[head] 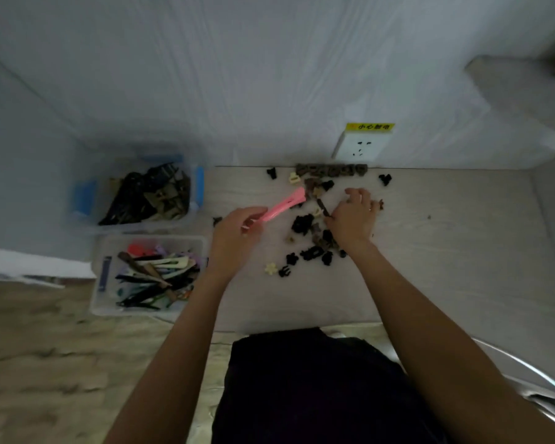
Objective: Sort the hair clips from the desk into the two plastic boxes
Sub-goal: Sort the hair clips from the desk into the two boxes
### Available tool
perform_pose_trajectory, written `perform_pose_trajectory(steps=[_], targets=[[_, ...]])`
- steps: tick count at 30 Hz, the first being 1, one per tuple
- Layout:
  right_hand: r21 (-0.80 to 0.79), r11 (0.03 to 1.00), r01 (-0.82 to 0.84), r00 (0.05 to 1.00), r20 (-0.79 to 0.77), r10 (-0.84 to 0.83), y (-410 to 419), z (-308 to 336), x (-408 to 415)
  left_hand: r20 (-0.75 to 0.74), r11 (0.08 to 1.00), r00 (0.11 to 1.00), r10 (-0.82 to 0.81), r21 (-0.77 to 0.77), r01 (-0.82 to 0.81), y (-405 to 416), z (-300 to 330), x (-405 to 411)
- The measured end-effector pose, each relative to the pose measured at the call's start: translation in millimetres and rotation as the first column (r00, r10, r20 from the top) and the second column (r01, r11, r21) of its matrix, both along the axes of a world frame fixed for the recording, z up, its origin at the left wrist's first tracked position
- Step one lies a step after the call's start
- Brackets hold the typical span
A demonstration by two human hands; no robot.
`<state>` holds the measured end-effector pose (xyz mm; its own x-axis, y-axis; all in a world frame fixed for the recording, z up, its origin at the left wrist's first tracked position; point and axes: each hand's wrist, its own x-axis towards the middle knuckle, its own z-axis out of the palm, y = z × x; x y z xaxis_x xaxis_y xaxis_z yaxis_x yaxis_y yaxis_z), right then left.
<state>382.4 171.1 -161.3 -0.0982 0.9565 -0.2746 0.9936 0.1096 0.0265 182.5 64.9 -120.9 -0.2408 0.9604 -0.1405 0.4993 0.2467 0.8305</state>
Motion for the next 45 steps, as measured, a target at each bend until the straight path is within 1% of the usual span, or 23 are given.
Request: perform_pose_trajectory(steps=[2,4,5,7,8,9,10,12,15,19,22,25,27,29,31,32,34,36,38,40,42,43,45], targets=[[0.065,0.995,0.081,0.993,-0.089,-0.075,-4.5,3.9,-0.1,-0.088,0.999,0.996,-0.028,0.038,0.031,-8.1,6.4,-8.5],[0.213,0.965,0.155,0.959,-0.267,-0.095,-12.2,15.3,2.2,-0.181,0.992,0.983,-0.022,0.119,0.044,-17.9,14.7,-19.3],[0.247,0.948,0.200,0.920,-0.381,-0.095,-15.9,26.0,2.5,-0.222,0.989,0.975,-0.003,0.146,0.037,-22.1,19.3,-26.5],[0.154,0.954,0.257,0.776,-0.621,-0.109,-26.7,51.8,-6.0,-0.292,0.987,0.955,0.056,0.158,-0.010,-35.6,28.1,-47.3],[0.073,0.972,0.225,0.691,-0.715,-0.106,-33.6,63.3,-15.1,-0.319,0.986,0.944,0.083,0.163,-0.031,-43.5,30.6,-59.7],[0.026,0.989,0.145,0.633,-0.771,-0.073,-41.8,73.2,-27.7,-0.343,0.984,0.934,0.104,0.169,-0.048,-53.0,32.2,-72.4],[0.011,0.999,0.041,0.605,-0.796,-0.016,-50.5,79.2,-41.4,-0.366,0.985,0.923,0.117,0.165,-0.059,-62.4,32.4,-84.7],[0.010,0.984,-0.176,0.589,-0.800,0.114,-68.0,82.4,-73.9,-0.427,0.987,0.895,0.128,0.143,-0.073,-85.4,28.6,-106.8],[0.074,0.896,-0.439,0.580,-0.738,0.345,-91.0,79.9,-122.4,-0.536,0.995,0.839,0.087,0.084,-0.050,-115.8,19.2,-128.3],[0.232,0.774,-0.589,0.546,-0.591,0.594,-107.4,71.7,-174.3,-0.656,0.993,0.745,0.117,0.068,-0.097,-134.0,9.3,-142.3],[0.327,0.690,-0.646,0.512,-0.485,0.709,-111.7,64.8,-197.4,-0.681,0.976,0.706,0.194,0.063,-0.208,-132.1,5.7,-143.7],[0.359,0.675,-0.644,0.459,-0.524,0.717,-115.5,63.9,-206.0,-0.635,0.907,0.664,0.395,0.154,-0.393,-135.8,11.4,-139.6],[0.421,0.669,-0.613,0.389,-0.576,0.719,-113.6,65.7,-200.6,-0.550,0.868,0.679,0.486,0.211,-0.450,-133.1,18.8,-131.3],[0.454,0.691,-0.563,0.345,-0.630,0.696,-112.2,68.9,-182.7,-0.463,0.875,0.743,0.484,0.225,-0.429,-123.2,27.1,-116.3],[0.419,0.752,-0.508,0.367,-0.685,0.630,-99.7,64.9,-167.2,-0.360,0.904,0.833,0.421,0.247,-0.350,-97.1,30.8,-106.5],[0.409,0.779,-0.475,0.404,-0.685,0.606,-96.1,61.2,-152.0,-0.321,0.922,0.874,0.364,0.261,-0.288,-85.9,30.8,-94.6],[0.351,0.852,-0.389,0.532,-0.669,0.519,-86.0,49.5,-114.4,-0.280,0.964,0.937,0.209,0.217,-0.151,-61.0,27.5,-65.3],[0.204,0.941,-0.272,0.666,-0.666,0.337,-78.7,37.2,-79.4,-0.260,0.995,0.964,0.060,0.097,-0.036,-42.6,17.5,-40.5],[0.105,0.986,-0.127,0.774,-0.611,0.165,-74.5,25.6,-43.4,-0.281,0.996,0.957,-0.070,-0.072,0.052,-29.1,0.6,-22.9],[0.044,0.999,-0.017,0.851,-0.524,0.038,-73.2,20.0,-8.8,-0.432,0.975,0.889,-0.155,-0.212,0.067,-18.5,-16.1,-9.7],[-0.084,0.994,0.074,0.888,-0.447,-0.104,-75.6,19.0,11.3,-0.519,0.954,0.838,-0.168,-0.301,0.005,-12.7,-27.8,-0.3],[-0.135,0.986,0.096,0.897,-0.418,-0.145,-78.2,18.0,13.8,-0.518,0.944,0.843,-0.147,-0.328,-0.037,-12.6,-32.6,1.0],[-0.153,0.984,0.088,0.924,-0.356,-0.138,-83.8,15.6,14.9,-0.491,0.929,0.867,-0.090,-0.354,-0.104,-12.2,-43.3,2.0]])
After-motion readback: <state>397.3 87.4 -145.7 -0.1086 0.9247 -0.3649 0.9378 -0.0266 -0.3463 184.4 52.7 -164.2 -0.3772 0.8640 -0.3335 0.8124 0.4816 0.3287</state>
